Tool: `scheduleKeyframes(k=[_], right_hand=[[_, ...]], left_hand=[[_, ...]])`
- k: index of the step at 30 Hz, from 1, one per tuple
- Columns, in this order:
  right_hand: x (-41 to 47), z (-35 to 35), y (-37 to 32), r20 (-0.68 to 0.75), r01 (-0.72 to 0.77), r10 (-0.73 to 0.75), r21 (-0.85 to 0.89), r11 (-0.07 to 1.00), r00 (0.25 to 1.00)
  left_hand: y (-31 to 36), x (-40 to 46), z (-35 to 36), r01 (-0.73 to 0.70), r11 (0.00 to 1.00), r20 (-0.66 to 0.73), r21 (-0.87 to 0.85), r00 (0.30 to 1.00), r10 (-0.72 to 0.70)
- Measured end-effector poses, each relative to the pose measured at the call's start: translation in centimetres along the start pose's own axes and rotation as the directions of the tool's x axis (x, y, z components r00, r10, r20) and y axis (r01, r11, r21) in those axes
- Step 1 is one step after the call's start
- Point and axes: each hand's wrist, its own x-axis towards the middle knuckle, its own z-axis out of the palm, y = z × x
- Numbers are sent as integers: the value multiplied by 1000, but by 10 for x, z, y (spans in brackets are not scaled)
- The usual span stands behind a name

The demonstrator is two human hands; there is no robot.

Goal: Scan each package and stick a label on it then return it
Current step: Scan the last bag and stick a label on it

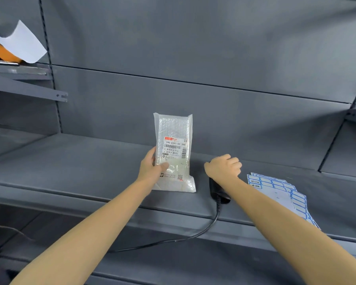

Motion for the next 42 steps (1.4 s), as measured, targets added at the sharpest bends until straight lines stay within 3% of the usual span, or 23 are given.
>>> scheduleKeyframes(k=[6, 10, 12, 14, 17, 20, 26, 31, 42], right_hand=[[-3, 13, 14, 189, -168, 165, 0, 986, 968], [-6, 13, 20, 229, -122, 96, 103, 987, 969], [-5, 11, 25, 232, -114, 57, 239, 964, 971], [-6, 7, 27, 263, -193, 71, 473, 860, 962], [-22, 1, 21, 302, -285, 70, 764, 579, 951], [-49, -4, 13, 283, -238, -54, 882, 407, 958], [-99, -1, 5, 201, -135, -303, 965, 226, 931], [-117, -1, 0, 178, -82, -442, 970, 227, 879], [-120, -1, 1, 219, -116, -443, 962, 248, 869]], left_hand=[[-3, -4, 0, 18, 999, -25, -26, 999, -19], [-2, -3, 0, 18, 1000, -20, 17, 1000, -17], [-1, -1, 0, 19, 999, -16, 31, 1000, -19], [-2, -1, 1, 24, 999, -19, 35, 1000, -23], [-3, -1, 3, 16, 1000, -38, 24, 999, -15], [-3, -2, 4, 5, 1000, -45, 12, 999, -4], [0, -8, -2, -13, 998, 0, -69, 1000, 13], [3, -14, -3, -38, 996, 48, -81, 998, 42], [6, -15, -1, -26, 999, 38, -34, 999, 27]])
